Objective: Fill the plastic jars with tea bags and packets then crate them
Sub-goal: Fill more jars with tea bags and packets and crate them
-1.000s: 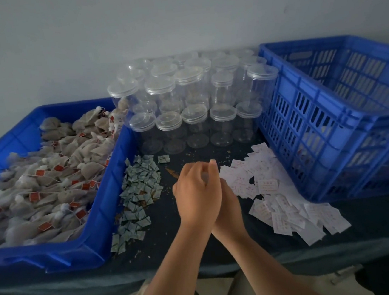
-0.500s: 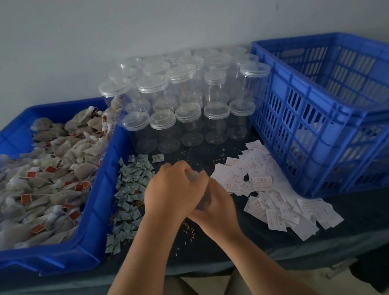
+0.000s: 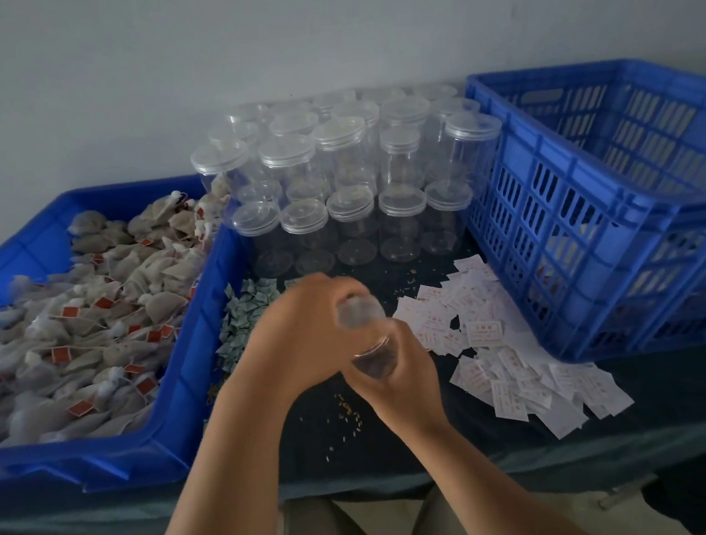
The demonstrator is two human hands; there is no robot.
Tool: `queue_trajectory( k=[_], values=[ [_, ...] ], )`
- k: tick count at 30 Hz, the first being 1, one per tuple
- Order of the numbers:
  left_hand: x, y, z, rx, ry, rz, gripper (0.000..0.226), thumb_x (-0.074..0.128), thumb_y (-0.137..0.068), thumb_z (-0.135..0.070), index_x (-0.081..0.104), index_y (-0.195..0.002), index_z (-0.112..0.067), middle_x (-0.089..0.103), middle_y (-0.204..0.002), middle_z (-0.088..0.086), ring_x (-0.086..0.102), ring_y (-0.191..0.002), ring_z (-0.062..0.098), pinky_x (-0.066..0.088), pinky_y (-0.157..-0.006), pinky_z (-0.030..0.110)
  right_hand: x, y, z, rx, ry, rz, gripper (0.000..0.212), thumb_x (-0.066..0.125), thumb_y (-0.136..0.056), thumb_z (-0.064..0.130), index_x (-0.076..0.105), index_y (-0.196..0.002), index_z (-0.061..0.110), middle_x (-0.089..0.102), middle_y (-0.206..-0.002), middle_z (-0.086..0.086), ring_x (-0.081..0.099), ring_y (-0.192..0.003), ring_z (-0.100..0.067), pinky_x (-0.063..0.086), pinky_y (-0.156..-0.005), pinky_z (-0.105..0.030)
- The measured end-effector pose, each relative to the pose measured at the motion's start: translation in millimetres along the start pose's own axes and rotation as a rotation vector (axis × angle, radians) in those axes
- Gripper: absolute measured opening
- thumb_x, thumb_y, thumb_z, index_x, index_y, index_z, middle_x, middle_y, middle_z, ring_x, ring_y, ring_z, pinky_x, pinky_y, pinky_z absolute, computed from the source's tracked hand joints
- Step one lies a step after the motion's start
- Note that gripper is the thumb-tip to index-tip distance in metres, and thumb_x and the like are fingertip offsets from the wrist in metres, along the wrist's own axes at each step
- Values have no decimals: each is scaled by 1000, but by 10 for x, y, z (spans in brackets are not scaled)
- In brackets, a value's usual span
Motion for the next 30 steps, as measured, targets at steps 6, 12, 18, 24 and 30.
queue_trajectory(
  k=[6,12,18,24,30],
  values=[
    [-120,-6,839,-373,497,-308,18,51,-103,-39,69,-101,-39,74,-71,-11,67,-54,5,54,-48,20,-152,-42,-150,137,-160,-116,41,88,-76,56,61,-107,52,75,-106,19,74,-95,-6,58,-79,-18],
    [762,-12,1450,-534,-111,-4,22,65,-98,-50,71,-115,-37,65,-99,-12,64,-87,9,59,-82,36,-115,-36,-162,124,-142,-81,42,87,-76,57,64,-108,40,75,-106,18,74,-92,-7,60,-77,-21],
    [481,-2,1341,-453,-186,-243,63,77,-84,-61,57,-138,-35,55,-134,0,61,-116,22,49,-78,36,-73,-39,-194,114,-104,-44,42,88,-78,54,64,-109,41,74,-106,21,74,-93,-3,59,-76,-19],
    [-691,7,1331,-389,-113,-437,24,58,-95,-60,70,-92,-39,67,-86,-19,63,-69,6,50,-53,29,-54,-31,-191,92,-81,-26,41,89,-78,53,62,-108,47,74,-105,22,73,-89,0,56,-70,-19],
    [-981,87,2432,-689,-249,-50,39,48,-108,-34,59,-145,-30,61,-146,10,62,-122,31,53,-97,45,-30,-35,-171,87,-58,-16,41,90,-77,51,64,-106,42,74,-100,24,73,-85,0,54,-69,-20]
  ],
)
Point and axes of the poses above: each hand's wrist, its own y-axis away from the middle knuckle, its own x-axis out of the palm, z = x × y, the point moved 10 cm from there along -y, towards the middle knuckle
